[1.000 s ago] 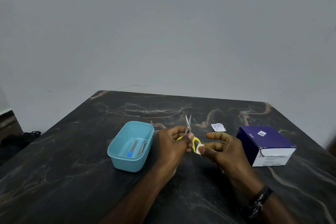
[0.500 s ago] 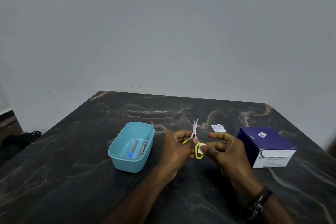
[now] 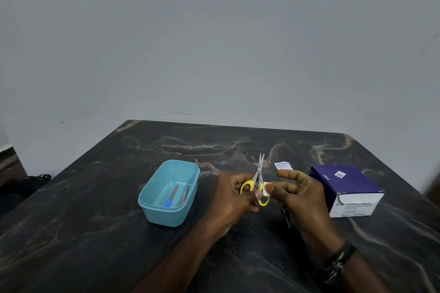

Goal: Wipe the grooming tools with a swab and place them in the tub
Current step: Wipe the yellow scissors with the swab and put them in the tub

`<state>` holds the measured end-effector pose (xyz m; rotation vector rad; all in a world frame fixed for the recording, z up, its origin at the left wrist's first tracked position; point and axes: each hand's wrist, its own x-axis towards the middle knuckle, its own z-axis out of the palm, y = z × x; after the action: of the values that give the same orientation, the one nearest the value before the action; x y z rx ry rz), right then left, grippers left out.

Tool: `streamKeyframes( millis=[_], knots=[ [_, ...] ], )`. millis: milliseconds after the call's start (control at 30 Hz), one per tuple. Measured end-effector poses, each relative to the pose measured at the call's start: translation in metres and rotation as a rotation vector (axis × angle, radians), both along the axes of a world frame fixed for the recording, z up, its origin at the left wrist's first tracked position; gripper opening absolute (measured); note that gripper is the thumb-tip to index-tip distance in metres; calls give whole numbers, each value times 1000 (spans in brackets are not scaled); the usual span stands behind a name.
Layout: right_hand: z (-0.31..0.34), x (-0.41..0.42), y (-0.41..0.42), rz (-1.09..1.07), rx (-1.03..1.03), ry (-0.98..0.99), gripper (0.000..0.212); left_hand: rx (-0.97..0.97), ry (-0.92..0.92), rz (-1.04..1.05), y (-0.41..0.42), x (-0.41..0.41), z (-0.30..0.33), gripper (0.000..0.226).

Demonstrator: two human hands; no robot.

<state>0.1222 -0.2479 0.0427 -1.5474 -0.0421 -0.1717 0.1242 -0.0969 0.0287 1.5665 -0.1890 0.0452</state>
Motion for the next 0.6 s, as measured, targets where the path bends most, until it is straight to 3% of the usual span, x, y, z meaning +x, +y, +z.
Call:
streamKeyframes(
  millis=[133,333,600],
  knots=[
    [-1,2,-2,-31,15,-5,41,40,14,-88,-6,-3,-5,28],
    [0,1,-2,1,-11,8,44,38,-16,-34,-4,-2,-2,32],
    [-1,1,-3,-21,-9,2,44,192,-57,-54,-12,-1,-8,31]
  ],
)
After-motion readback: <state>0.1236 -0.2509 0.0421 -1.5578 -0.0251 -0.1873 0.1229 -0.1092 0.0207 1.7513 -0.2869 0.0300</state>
